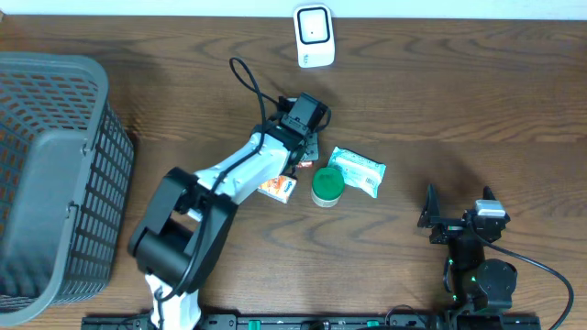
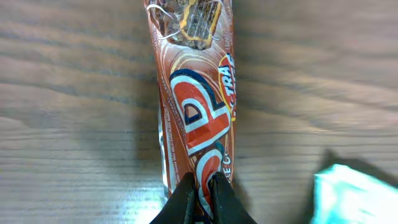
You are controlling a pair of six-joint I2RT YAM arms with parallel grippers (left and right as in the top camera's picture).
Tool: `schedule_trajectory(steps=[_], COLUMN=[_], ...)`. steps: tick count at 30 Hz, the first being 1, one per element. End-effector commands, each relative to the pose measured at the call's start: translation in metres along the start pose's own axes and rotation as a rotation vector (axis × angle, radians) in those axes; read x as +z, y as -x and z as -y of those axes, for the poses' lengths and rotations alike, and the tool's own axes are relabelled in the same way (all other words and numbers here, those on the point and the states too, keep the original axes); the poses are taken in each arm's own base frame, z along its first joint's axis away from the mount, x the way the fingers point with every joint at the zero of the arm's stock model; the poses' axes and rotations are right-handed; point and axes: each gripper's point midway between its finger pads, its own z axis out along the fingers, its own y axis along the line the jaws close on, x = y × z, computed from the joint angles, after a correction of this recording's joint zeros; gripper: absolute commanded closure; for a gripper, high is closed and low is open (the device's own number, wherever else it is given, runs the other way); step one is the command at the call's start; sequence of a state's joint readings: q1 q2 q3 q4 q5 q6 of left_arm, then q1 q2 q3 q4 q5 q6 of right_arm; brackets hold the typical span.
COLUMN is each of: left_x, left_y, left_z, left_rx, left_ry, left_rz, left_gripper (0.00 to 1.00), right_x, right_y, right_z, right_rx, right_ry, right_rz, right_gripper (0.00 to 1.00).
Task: Scan the item barcode
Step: 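Carry the TOP bar right and drop it near the right arm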
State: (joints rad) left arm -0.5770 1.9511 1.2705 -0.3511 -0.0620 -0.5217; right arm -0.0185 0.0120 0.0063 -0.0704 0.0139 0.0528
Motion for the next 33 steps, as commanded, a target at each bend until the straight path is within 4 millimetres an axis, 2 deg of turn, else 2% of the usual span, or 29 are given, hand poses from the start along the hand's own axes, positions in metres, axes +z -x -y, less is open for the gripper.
schedule_trajectory(steps=[1,4,7,12,18,25,26,27,28,31,33], left_x=[-0.045,-0.066,-0.077,-0.085,-0.096,-0.104,-0.103,-0.103,-0.101,-0.100,-0.102], left_y=[0.029,0.037,0.031,0.001,-0.036,-0.072,-0.077,-0.081,-0.084,-0.088,-0.088], left_z=[0.013,0.019,0.037,0.076,0.117,0.147,0.149,0.150,0.152,0.153,0.153], left_rx=[0.005,0.003,0.017,0.076,0.180,0.269,0.277,0.288,0.299,0.309,0.315], left_ry=[-0.070,-0.108,-0.197,-0.346,-0.403,-0.441,-0.441,-0.441,-0.441,-0.441,-0.442], left_rz=[0.104,0.138,0.111,0.012,-0.027,-0.064,-0.071,-0.077,-0.081,-0.087,-0.085], left_gripper=[0.93,0.93,0.93,0.93,0.93,0.92,0.83,0.61,0.46,0.28,0.26], right_x=[0.000,0.000,0.000,0.000,0.000,0.000,0.000,0.000,0.000,0.000,0.000], right_y=[0.000,0.000,0.000,0.000,0.000,0.000,0.000,0.000,0.000,0.000,0.000], right_z=[0.000,0.000,0.000,0.000,0.000,0.000,0.000,0.000,0.000,0.000,0.000], right_rx=[0.014,0.013,0.013,0.014,0.013,0.013,0.014,0.013,0.014,0.014,0.014], right_ry=[0.002,0.001,0.002,0.002,0.002,0.002,0.002,0.002,0.002,0.001,0.002], right_rz=[0.000,0.000,0.000,0.000,0.000,0.000,0.000,0.000,0.000,0.000,0.000], right_gripper=[0.01,0.01,0.01,0.01,0.01,0.01,0.01,0.01,0.01,0.01,0.01])
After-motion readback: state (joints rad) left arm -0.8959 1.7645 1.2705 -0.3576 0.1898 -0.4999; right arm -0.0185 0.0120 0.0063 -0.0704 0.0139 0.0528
